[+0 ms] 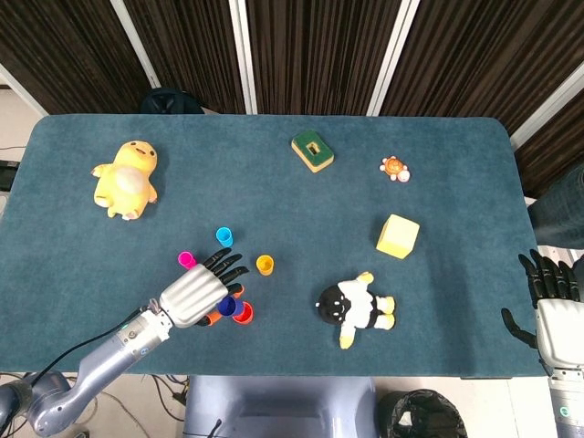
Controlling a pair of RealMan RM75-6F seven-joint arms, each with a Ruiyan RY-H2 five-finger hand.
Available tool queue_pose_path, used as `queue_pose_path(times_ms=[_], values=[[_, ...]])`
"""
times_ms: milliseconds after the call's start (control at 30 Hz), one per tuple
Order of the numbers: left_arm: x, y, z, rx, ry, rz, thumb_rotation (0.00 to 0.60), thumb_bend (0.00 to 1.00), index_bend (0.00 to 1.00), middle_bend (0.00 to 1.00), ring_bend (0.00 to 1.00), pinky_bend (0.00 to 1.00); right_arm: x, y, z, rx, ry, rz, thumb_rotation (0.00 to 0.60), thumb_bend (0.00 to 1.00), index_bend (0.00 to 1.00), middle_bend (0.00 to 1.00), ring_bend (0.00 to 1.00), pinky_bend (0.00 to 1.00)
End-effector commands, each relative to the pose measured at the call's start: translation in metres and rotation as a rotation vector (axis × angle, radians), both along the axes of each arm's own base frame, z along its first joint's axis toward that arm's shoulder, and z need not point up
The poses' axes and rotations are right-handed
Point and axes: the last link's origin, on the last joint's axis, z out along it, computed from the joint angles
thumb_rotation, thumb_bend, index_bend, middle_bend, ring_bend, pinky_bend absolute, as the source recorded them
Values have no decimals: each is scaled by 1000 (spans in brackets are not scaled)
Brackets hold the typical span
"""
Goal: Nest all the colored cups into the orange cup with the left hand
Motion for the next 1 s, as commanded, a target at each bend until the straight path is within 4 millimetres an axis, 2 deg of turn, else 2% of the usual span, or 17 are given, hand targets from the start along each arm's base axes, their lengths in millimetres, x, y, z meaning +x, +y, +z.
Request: queue_pose_path(times_ms=[33,400,533,833,1000], values=[[1,2,-5,-4,9,-1,600,317,465,153,4,9,0,0,0,1,1,-1,600,373,72,45,68,36],[1,5,-18,-23,26,14,600,313,451,151,4,9,-1,0,3,-11,-4,-4,600,373,72,46,69,36],[3,5,-21,-26,28,7,600,288,412,149,4,9,-1,0,2,-10,-4,-3,600,374,72,46,69,36],[4,4,-25,-42,44,8,600,267,395,145,1,9,-2,0,3,-12,-7,-7,600,373,72,46,68,36],[4,6,-25,-40,54,11,600,211,290,129,0,8,-2,-1,2,-7,-8,-8,600,373,72,46,69,36]])
